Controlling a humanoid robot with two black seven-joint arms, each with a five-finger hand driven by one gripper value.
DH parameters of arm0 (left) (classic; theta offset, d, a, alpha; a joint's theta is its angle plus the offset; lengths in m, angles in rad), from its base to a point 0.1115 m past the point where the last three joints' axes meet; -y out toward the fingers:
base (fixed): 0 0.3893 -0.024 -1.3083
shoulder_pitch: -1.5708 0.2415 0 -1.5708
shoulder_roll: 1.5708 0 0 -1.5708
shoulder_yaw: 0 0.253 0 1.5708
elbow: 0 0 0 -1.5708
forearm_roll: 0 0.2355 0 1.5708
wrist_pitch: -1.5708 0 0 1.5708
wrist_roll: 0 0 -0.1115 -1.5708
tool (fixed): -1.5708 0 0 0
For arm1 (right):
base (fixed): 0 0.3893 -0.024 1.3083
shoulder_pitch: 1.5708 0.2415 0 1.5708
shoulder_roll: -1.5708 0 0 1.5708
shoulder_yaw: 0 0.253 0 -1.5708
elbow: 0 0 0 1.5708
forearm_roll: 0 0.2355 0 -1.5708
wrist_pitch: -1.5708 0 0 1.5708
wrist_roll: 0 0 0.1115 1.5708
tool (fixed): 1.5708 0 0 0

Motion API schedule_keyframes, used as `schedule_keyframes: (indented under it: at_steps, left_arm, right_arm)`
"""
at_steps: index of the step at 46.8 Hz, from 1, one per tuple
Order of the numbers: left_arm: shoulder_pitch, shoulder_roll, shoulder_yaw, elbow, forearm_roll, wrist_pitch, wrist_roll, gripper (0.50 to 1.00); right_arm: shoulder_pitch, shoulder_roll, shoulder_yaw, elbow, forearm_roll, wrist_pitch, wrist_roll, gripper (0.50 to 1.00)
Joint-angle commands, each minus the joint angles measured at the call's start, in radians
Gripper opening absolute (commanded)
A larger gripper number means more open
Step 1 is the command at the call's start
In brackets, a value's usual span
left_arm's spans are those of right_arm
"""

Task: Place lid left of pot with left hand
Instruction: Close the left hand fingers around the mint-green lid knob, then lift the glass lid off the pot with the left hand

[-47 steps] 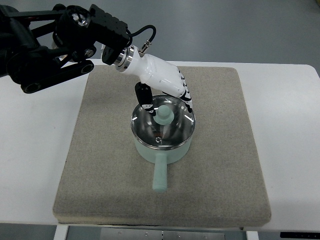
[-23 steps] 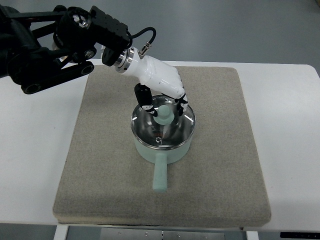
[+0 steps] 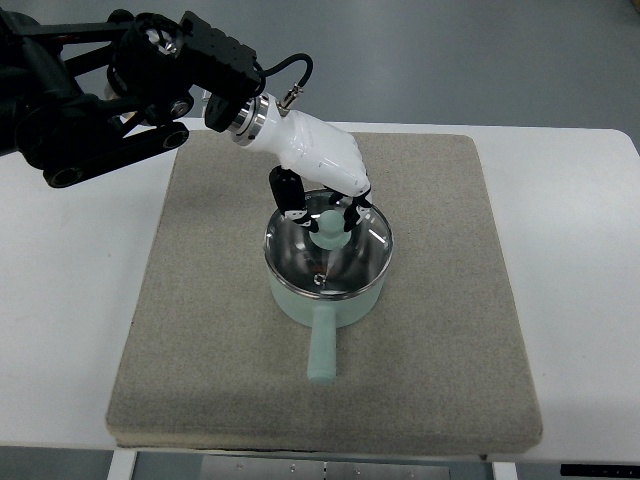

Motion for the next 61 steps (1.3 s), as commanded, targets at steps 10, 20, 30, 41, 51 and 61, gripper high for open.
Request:
schedule_keyframes:
  at_steps: [10, 20, 30, 41, 51, 61]
  left_arm:
    - [-0.001, 0.002, -0.014, 0.001, -0.013, 0.001, 0.000, 0.500]
    - [-0.001, 0.004, -0.029, 0.004, -0.014, 0.001, 0.000, 0.500]
    - [-0.003, 0.004, -0.029, 0.004, -0.014, 0.001, 0.000, 0.500]
    - [-0.012, 0.008, -0.049, 0.006, -0.016, 0.001, 0.000, 0.500]
    - [-0.010, 0.030, -0.050, 0.018, -0.016, 0.001, 0.000, 0.500]
    - [-0.009, 0.074, -0.050, 0.083, -0.028, 0.002, 0.000, 0.500]
  right_arm:
    - [0.000, 0.000, 0.000, 0.000, 0.001, 0.000, 0.000, 0.921]
    - [0.000, 0.000, 0.001, 0.000, 0.001, 0.000, 0.000, 0.921]
    - [-0.001, 0.000, 0.001, 0.000, 0.001, 0.000, 0.000, 0.921]
    - [0.000, 0.000, 0.000, 0.000, -0.001, 0.000, 0.000, 0.921]
    - [0.000, 0.000, 0.000, 0.000, -0.001, 0.000, 0.000, 0.921]
    - [0.000, 0.000, 0.000, 0.000, -0.001, 0.000, 0.000, 0.921]
